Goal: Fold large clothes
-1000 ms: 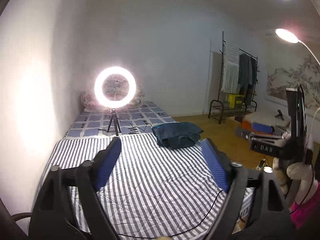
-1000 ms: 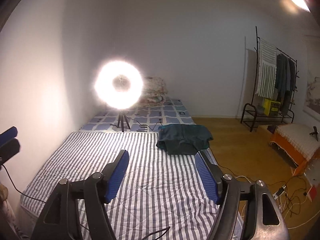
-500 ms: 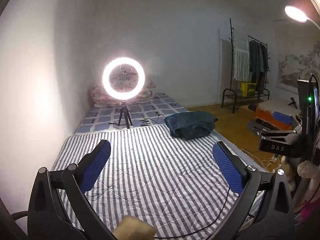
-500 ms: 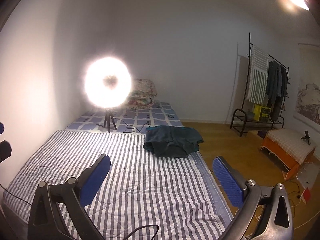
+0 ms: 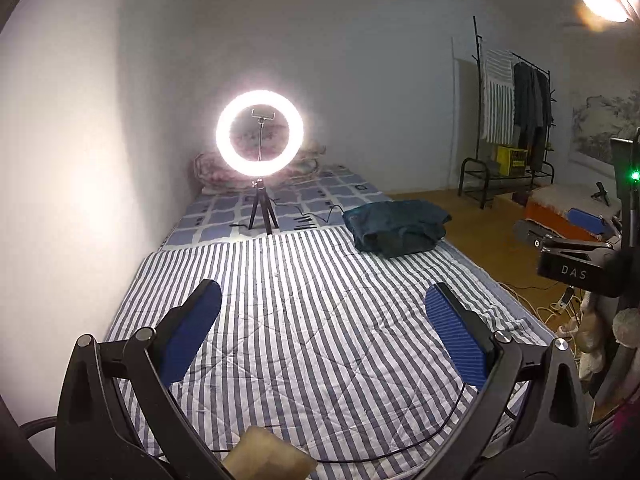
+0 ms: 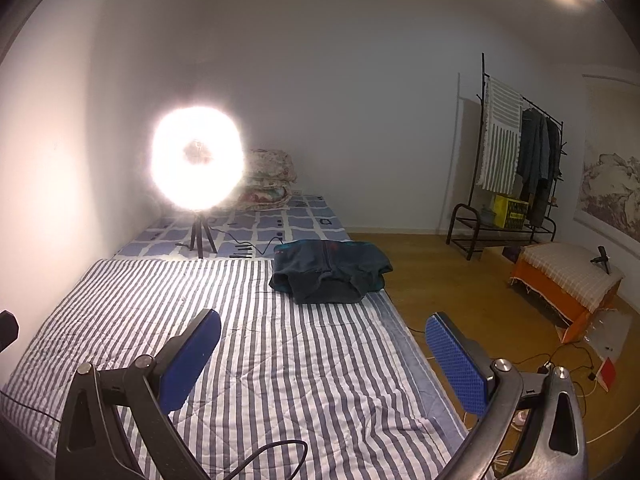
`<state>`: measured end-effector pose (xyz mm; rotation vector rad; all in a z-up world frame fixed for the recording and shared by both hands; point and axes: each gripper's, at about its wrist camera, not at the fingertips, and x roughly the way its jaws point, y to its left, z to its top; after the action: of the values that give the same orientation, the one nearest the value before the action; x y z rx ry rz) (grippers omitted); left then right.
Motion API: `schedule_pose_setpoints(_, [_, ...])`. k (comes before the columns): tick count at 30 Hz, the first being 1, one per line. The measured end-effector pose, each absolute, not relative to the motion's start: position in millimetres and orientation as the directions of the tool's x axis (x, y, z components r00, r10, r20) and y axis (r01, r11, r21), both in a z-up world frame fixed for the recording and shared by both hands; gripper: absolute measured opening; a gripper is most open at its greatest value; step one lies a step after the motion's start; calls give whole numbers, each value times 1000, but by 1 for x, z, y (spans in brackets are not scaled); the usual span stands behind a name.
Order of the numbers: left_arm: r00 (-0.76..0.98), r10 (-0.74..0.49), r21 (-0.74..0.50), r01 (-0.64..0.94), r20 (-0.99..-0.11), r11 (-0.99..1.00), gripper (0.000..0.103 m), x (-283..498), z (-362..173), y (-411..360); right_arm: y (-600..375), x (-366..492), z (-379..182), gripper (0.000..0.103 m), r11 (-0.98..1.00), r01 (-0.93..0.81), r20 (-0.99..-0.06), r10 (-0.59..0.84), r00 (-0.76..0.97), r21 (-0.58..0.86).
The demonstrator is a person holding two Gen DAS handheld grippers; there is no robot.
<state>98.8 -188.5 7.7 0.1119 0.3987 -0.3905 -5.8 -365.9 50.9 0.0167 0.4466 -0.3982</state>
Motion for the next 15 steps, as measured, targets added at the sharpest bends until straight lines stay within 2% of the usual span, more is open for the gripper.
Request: schedule_pose_setpoints(15, [850,-336,-13,363,-406,932,103,104,7,-180,-365,-2,47,103,924,372,-436,-369,821,-82])
